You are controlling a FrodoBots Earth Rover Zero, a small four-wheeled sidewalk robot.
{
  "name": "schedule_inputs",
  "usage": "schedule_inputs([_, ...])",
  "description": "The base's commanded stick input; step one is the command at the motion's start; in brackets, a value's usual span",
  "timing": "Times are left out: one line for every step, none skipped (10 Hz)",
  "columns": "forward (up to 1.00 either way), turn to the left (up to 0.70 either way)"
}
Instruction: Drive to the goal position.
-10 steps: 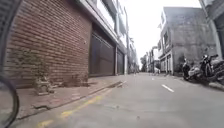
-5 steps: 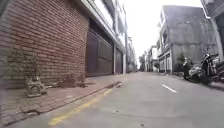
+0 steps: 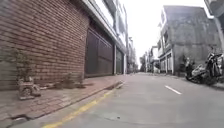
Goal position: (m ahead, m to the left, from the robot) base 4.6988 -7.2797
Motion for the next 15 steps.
schedule_inputs([0.45, 0.00])
schedule_inputs([0.45, 0.00])
schedule_inputs([0.45, 0.00])
schedule_inputs([0.45, 0.00])
schedule_inputs([0.45, 0.00])
schedule_inputs([0.45, 0.00])
schedule_inputs([0.45, 0.00])
schedule_inputs([0.45, 0.00])
schedule_inputs([0.45, 0.00])
schedule_inputs([0.45, 0.00])
schedule_inputs([0.45, 0.00])
schedule_inputs([0.45, -0.03])
schedule_inputs([0.45, -0.37])
schedule_inputs([0.45, -0.45])
schedule_inputs([0.45, -0.32])
